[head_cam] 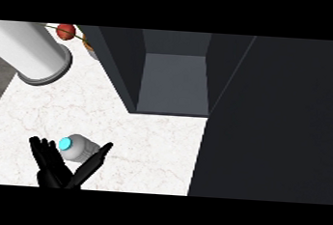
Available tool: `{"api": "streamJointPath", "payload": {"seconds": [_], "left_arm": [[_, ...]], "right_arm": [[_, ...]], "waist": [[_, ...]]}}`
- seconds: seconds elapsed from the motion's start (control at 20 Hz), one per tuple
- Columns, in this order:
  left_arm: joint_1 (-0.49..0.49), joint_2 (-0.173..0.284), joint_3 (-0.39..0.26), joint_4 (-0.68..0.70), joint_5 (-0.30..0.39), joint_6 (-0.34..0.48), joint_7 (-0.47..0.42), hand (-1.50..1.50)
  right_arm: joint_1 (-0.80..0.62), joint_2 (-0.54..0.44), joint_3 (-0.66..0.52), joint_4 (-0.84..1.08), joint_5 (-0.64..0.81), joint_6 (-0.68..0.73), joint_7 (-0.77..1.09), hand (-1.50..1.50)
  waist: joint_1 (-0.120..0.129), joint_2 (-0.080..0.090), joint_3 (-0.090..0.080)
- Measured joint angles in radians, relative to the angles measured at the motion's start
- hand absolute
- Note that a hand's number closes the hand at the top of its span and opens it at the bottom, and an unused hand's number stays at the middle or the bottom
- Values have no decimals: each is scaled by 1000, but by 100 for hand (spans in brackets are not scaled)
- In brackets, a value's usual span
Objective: Pick up the bottled water, place it into the cabinet and close the cabinet
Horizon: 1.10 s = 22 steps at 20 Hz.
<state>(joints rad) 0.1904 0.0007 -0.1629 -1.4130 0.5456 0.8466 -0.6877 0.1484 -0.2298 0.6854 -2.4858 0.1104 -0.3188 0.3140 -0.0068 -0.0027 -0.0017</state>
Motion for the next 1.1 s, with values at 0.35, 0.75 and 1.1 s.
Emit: {"api": "streamJointPath", "payload": {"seconds": [0.35,0.75,1.1], "left_arm": [[-58,0,20,158,133,-39,-143,-150],[-122,0,52,371,284,-135,-312,-150],[-171,0,47,495,371,-232,-396,-150]], "right_arm": [[0,-20,19,4,7,-21,-16,-150],[-22,-36,33,3,11,-40,-1,-150],[-17,-52,38,2,8,-50,-5,-150]], "waist": [[-2,0,0],[-2,1,0],[-2,1,0]]}}
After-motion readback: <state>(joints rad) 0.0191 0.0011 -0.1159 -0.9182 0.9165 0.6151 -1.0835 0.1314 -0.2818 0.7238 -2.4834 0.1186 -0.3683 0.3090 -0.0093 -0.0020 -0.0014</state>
